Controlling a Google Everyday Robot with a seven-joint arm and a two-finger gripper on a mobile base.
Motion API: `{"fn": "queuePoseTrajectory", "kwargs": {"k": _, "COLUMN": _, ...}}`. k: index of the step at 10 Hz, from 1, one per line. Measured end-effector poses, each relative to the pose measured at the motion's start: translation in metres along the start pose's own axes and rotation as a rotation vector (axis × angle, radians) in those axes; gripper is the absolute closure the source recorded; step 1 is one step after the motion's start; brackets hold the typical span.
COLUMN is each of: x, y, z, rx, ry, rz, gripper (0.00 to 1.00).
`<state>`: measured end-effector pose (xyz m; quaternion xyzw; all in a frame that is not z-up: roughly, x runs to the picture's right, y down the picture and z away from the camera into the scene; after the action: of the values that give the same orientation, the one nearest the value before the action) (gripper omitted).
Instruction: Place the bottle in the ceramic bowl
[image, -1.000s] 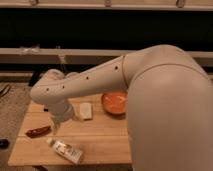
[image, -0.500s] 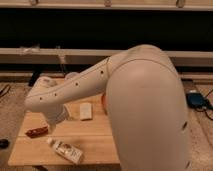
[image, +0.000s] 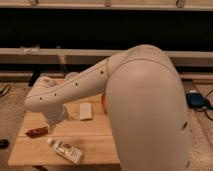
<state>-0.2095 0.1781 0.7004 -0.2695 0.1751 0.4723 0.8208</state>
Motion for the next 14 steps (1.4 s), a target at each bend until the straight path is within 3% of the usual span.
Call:
{"fn": "queuePoseTrajectory", "kwargs": {"k": 2, "x": 0.000, "y": -0.001, "z": 0.000, "rx": 0.003, "ry": -0.001, "rz": -0.004, "gripper": 0.20}}
{"fn": "queuePoseTrajectory", "kwargs": {"k": 5, "x": 0.008, "y": 0.032, "z": 0.005, "rx": 0.016, "ry": -0.010, "rz": -0.155, "gripper": 0.20}}
{"fn": "queuePoseTrajectory", "kwargs": {"k": 7, "x": 0.027, "y": 0.065, "z": 0.010, "rx": -0.015, "ry": -0.013, "rz": -0.248, "gripper": 0.20}}
{"fn": "queuePoseTrajectory", "kwargs": {"k": 10, "x": 0.058, "y": 0.085, "z": 0.035, "rx": -0.051, "ry": 0.038, "rz": -0.285, "gripper": 0.20}}
{"fn": "queuePoseTrajectory", "kwargs": {"k": 14, "x": 0.079, "y": 0.087, "z": 0.072, "rx": -0.072, "ry": 0.115, "rz": -0.289, "gripper": 0.20}}
